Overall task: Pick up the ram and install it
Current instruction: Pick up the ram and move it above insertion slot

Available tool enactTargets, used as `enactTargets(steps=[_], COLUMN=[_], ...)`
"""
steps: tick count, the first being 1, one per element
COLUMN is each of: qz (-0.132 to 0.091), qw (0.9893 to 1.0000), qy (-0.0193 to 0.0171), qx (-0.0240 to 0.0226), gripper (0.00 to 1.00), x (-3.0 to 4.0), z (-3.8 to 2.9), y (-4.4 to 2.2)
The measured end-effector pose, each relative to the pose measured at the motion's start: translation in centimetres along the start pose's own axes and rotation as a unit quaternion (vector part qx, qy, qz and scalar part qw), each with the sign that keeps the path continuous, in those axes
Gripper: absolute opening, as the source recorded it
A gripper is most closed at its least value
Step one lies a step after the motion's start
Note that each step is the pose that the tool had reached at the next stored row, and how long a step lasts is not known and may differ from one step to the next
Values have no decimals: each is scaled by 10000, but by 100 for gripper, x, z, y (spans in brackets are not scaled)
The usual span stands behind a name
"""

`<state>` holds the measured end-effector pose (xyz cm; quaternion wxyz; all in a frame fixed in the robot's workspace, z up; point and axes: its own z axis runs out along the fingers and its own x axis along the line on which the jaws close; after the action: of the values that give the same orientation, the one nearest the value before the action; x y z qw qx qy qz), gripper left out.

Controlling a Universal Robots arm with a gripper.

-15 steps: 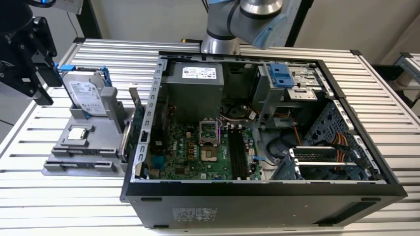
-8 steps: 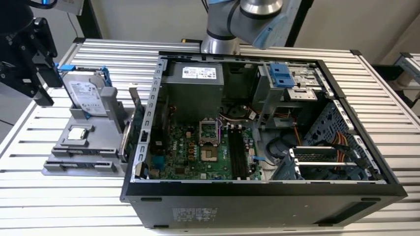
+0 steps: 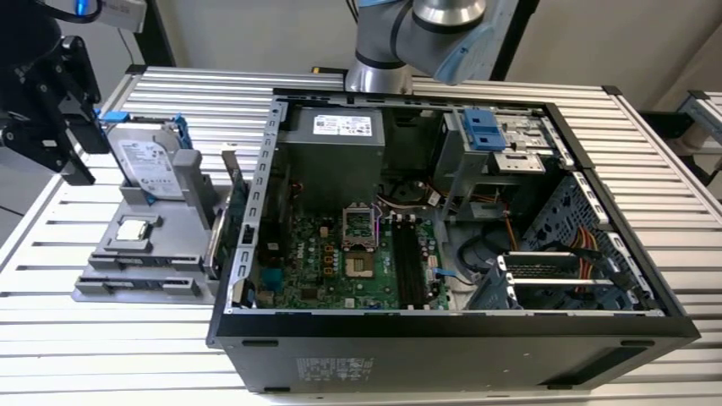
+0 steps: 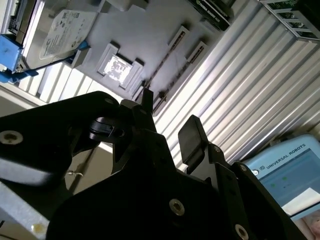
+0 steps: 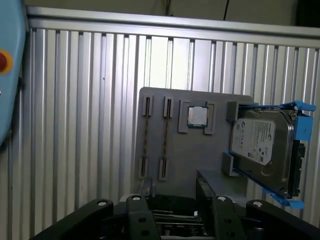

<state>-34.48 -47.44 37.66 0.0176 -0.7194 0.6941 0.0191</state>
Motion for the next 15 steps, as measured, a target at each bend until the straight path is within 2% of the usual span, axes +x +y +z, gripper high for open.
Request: enactTargets(steps=[8, 15], qz=[0, 0], qw=[10000, 10000], qy=[2, 17], qx=[2, 1], gripper=[100, 100], x=[3, 5], z=[82, 106], y=[0, 0])
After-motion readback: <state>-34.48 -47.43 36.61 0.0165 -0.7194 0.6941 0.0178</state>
